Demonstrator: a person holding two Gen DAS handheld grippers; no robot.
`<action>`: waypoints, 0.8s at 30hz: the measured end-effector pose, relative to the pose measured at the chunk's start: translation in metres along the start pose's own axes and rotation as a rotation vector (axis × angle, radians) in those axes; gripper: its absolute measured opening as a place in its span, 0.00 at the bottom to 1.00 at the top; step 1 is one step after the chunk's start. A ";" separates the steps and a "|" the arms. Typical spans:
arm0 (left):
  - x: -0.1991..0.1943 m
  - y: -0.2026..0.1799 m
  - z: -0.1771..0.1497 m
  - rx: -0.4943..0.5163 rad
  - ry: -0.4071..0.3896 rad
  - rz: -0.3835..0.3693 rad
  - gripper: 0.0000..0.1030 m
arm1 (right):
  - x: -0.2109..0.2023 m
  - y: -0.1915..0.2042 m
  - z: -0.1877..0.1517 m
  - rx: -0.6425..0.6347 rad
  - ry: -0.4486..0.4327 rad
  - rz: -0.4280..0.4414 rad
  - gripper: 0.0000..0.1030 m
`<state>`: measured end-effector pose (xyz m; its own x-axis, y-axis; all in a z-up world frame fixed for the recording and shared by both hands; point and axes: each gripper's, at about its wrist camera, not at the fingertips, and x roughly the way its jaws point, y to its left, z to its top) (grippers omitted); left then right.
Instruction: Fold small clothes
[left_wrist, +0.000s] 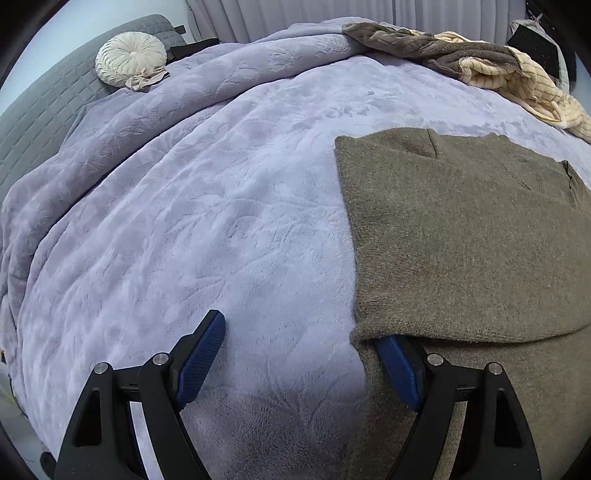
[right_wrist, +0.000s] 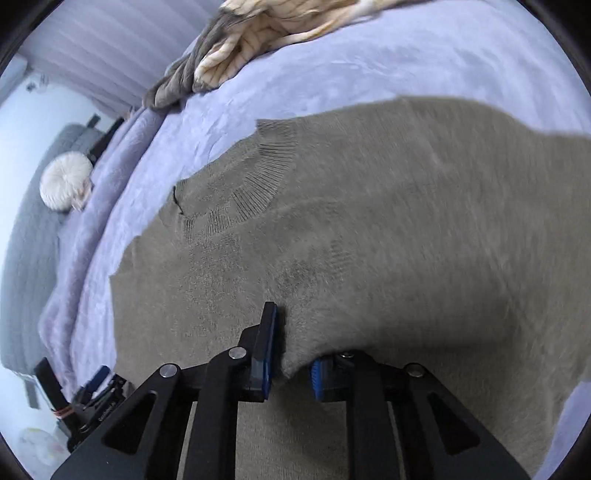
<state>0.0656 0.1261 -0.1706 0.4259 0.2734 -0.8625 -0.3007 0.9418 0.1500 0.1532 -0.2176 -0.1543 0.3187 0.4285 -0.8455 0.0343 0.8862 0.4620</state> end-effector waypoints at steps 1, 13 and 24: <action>-0.002 0.001 0.000 -0.002 -0.006 0.006 0.80 | -0.002 -0.005 -0.002 0.031 -0.006 0.022 0.20; -0.016 0.047 0.004 -0.090 0.154 -0.214 0.80 | -0.026 -0.051 -0.023 0.239 -0.011 0.136 0.34; 0.040 -0.012 0.059 -0.006 0.315 -0.530 0.33 | -0.024 -0.055 -0.021 0.246 -0.015 0.148 0.35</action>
<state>0.1361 0.1372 -0.1784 0.2465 -0.3031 -0.9205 -0.1221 0.9325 -0.3398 0.1236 -0.2732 -0.1646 0.3514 0.5458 -0.7607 0.2141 0.7441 0.6328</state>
